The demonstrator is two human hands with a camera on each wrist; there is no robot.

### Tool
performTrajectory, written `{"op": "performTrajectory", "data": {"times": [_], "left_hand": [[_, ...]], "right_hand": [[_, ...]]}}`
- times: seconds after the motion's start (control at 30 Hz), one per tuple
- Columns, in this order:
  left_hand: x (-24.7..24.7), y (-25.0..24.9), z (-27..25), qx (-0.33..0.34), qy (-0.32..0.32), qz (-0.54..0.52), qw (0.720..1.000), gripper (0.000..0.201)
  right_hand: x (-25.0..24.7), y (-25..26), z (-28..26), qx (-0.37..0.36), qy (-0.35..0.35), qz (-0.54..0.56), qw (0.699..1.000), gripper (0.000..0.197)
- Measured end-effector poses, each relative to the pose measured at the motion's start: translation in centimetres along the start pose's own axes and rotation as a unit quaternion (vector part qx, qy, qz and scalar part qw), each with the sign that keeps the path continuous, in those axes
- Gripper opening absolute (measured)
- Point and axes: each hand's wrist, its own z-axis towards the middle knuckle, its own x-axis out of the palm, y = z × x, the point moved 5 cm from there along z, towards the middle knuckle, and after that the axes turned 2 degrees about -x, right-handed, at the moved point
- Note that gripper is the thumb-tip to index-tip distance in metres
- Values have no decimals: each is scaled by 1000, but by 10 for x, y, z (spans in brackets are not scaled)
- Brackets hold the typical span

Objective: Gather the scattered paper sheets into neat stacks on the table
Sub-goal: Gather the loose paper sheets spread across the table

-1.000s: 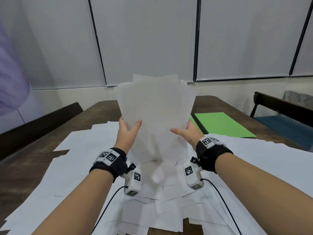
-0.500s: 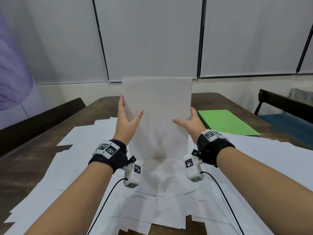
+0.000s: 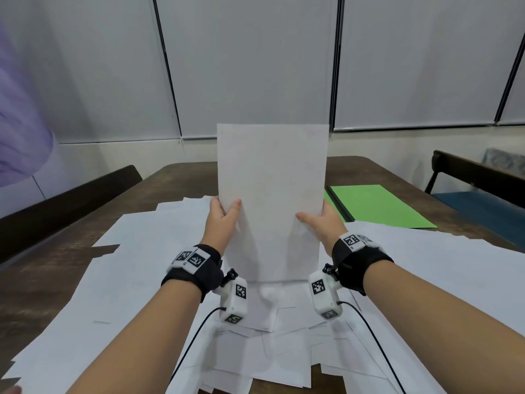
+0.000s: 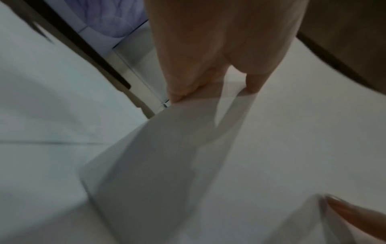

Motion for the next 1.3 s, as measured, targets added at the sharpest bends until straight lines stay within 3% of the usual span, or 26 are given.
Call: {"op": "performTrajectory", "data": {"times": [0.17,0.37,0.43,0.53,0.57,0.63,0.7,0.77,0.83,0.9,0.97,1.03,1.1,1.2,1.3], "left_hand": [[8,36,-7,-69,17,101,992,22],[42,14,-6,-60,83,98,990,32],[60,17,-9,-89,112,122,982,32],[80,46,-14,-132,138,181,965,32],[86,55,-20,-135,153,218,954,30],[96,76,-31,-178,173,266,931,36],[97,79,-48,-238,221,353,877,39],[97,68,-55,-168,274,509,799,38],[101,65,-53,-119,292,578,753,39],[102,67,-49,-124,297,586,744,41],[104,74,-48,-115,313,595,731,44],[104,78,-44,-139,307,580,742,45],[103,79,-45,-144,308,567,750,44],[102,76,-47,-165,281,548,770,42],[101,67,-44,-174,248,533,790,46]], "right_hand": [[-4,-30,-14,42,28,-66,997,25],[-47,-5,-9,45,-42,-142,988,31],[-67,-7,-11,75,-53,-176,980,32],[-94,-20,-21,144,-2,-220,965,34],[-104,-23,-28,170,14,-251,953,37],[-133,-31,-38,209,18,-319,924,60],[-165,-37,-47,243,16,-396,885,77],[-193,-42,-54,270,13,-465,843,81],[-214,-43,-62,286,8,-525,801,74],[-226,-46,-68,308,18,-559,770,71],[-231,-52,-67,331,19,-564,756,75],[-232,-56,-60,346,16,-567,747,84],[-230,-51,-58,358,28,-562,745,68],[-232,-47,-58,370,12,-523,768,49],[-237,-50,-53,349,-26,-531,772,68]]}}
